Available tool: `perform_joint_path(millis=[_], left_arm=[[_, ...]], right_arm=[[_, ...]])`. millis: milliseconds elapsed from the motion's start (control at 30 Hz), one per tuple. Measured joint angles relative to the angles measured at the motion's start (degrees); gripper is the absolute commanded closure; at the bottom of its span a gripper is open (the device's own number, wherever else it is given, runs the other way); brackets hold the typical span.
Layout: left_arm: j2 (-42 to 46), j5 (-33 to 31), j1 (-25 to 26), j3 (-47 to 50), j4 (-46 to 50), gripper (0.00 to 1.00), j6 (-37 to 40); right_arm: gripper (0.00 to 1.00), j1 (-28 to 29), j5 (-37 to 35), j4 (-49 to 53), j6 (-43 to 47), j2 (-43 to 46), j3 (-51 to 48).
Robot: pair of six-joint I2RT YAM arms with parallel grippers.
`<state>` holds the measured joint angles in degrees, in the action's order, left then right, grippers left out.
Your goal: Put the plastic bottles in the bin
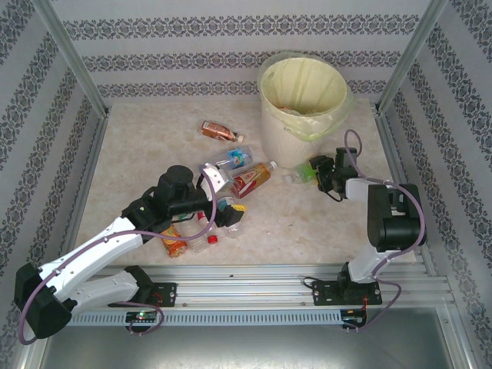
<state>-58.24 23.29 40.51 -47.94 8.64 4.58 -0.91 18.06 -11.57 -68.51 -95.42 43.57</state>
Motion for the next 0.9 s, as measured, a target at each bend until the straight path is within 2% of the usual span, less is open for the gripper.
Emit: perform_joint_path(millis=[267,567,700,900], left_arm=[[0.0,-0.02,0.02,0.0,-0.04,0.0,-0.07],[2.14,-2.1,0.02,0.15,-0.7,0.0,-1.6],[2.62,-3.04,0.02,0.15,-1.6,0.0,-2.56],[2.58,-3.19,0.02,0.15,-1.62,0.0,-3.37]], right_arm=[[0.44,-0.02,-5.09,9.88,7.13,14.25,-0.98],[0.47,-0.09,-14.58,26.49,16.87,32.48,0.0],[0.48,-0.07,-18.95,33.9,21.11,38.4,3.43],[0.49,2.6,-24.3,40.89,26.62,41.24,12.74]])
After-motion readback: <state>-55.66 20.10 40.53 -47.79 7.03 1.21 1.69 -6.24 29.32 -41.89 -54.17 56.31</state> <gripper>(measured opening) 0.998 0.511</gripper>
